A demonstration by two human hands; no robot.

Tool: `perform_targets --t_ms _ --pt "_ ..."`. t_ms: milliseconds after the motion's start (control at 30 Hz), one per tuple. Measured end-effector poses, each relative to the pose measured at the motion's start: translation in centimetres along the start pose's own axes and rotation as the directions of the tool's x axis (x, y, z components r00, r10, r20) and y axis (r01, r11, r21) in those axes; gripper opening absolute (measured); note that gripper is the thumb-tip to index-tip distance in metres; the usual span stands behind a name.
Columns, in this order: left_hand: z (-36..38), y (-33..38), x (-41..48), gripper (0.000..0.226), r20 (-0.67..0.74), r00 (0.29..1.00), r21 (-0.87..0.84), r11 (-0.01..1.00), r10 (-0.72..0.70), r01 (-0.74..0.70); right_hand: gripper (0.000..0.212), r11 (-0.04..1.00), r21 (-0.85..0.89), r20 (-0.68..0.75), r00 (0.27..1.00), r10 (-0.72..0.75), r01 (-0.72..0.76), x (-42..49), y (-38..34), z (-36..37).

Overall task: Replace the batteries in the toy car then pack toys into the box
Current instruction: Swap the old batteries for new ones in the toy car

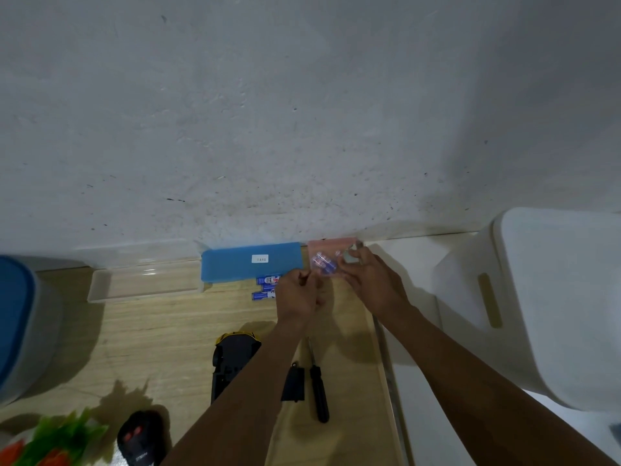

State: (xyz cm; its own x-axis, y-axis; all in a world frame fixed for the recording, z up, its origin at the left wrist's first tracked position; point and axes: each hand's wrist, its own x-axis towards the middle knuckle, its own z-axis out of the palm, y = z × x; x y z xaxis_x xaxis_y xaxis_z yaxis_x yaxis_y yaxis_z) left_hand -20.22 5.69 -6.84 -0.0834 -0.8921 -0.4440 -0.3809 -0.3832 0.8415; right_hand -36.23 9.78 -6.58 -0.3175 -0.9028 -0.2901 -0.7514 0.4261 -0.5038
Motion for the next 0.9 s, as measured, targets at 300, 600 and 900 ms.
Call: perform_targets --t_ms 300,600,900 --pt "-3.4 2.4 -1.5 0.026 0.067 0.996 0.075 0.995 0.060 -0.065 0.047 0.964 -0.241 -0.147 0.978 -0.145 0.107 -2.7 -2.4 -1.4" --pt "-15.4 -0.4 -5.8 0.040 -0.047 0.977 0.356 0.917 0.209 -0.179 0.029 0.993 -0.031 -0.138 0.984 -0.115 0.112 -11.3 -5.5 2.6" --pt "-17.9 -6.6 -9.5 0.047 0.127 0.986 0.467 0.883 -0.105 0.033 0.034 0.968 -0.166 0.039 0.982 -0.184 0.188 -6.8 -10.9 5.3"
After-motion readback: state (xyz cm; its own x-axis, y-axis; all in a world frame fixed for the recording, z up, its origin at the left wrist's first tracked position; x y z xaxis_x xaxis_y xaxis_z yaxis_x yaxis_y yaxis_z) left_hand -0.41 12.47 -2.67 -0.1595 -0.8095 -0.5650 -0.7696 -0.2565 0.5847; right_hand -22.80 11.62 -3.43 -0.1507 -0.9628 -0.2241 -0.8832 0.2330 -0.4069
